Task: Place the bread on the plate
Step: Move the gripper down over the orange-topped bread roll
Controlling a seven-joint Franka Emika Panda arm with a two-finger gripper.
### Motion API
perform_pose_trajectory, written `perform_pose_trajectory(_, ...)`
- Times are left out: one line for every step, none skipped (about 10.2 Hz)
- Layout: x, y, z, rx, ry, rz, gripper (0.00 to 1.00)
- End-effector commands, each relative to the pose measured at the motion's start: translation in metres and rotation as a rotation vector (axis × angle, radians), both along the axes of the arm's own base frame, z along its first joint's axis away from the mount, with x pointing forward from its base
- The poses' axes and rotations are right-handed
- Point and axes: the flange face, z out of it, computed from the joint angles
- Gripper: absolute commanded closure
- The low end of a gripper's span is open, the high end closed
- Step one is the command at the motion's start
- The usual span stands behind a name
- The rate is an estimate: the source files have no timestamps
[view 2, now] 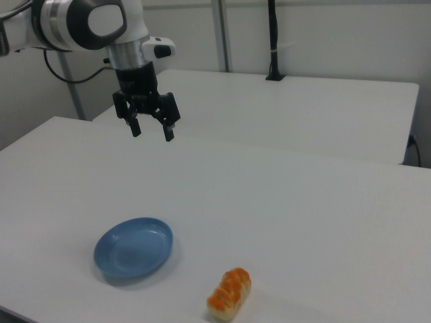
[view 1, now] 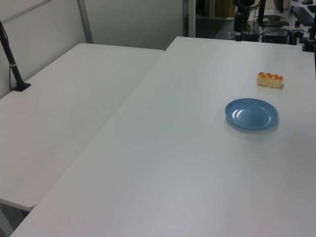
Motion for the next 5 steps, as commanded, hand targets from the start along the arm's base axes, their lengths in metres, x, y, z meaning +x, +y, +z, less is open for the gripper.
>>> perform_pose_trajectory(0.0043, -0.0106, -0.0015, 0.066, 0.021, -0.042, 0.0)
perform_pose_trajectory(0.0044, -0.0103, -0.0016, 0.07, 0.021, -0.043, 0.0)
perform_pose_trajectory(0.0038, -0.012, -0.0007, 0.07, 0.019, -0.046, 0.0)
perform_pose_trajectory(0.0038, -0.012, -0.0007, 0.07, 0.019, -0.046, 0.0)
perform_pose_trajectory(0.0038, -0.012, -0.0007, 0.07, 0.019, -0.046, 0.0)
